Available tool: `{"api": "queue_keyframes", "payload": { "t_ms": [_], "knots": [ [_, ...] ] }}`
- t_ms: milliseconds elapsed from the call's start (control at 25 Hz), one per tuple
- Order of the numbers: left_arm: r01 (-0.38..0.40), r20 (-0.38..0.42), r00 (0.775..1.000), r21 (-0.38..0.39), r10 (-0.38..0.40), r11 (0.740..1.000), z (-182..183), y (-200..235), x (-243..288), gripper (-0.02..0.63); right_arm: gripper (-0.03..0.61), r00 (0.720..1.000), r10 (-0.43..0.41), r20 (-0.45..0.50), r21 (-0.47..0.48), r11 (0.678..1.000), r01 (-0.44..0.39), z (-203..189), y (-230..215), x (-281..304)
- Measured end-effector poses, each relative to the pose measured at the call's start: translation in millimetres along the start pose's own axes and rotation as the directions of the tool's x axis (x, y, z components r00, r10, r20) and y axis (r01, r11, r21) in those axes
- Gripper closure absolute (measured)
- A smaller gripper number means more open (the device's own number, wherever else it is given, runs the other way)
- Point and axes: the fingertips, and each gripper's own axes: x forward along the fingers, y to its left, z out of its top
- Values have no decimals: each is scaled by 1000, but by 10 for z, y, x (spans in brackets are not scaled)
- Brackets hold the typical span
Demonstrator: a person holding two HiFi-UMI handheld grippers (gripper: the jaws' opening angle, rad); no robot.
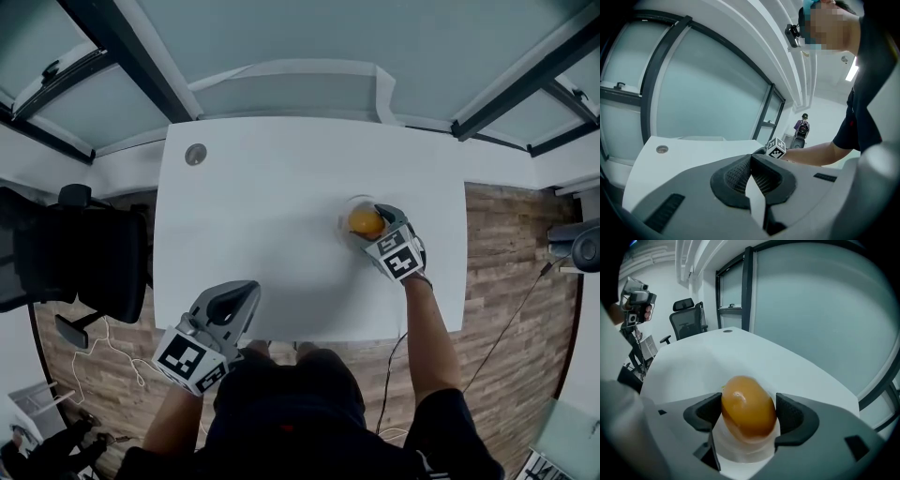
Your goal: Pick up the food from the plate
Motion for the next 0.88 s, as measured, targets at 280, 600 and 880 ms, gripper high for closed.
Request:
{"api": "queue_keyframes", "payload": {
  "t_ms": [280, 600, 880],
  "knots": [
    [25, 17, 1000, 14, -25, 1000, 83, -87, 28, 594, 207, 992, -58, 108, 9, 998, 57, 262, -11, -304],
    [74, 54, 996, 57, -77, 996, 264, -213, -65, 594, 207, 905, -223, 362, 164, 971, 174, 901, 40, -1301],
    [38, 154, 986, 182, -67, 983, 771, -185, -289, 594, 207, 762, -289, 580, 282, 948, 145, 1354, 413, -2343]
  ]
}}
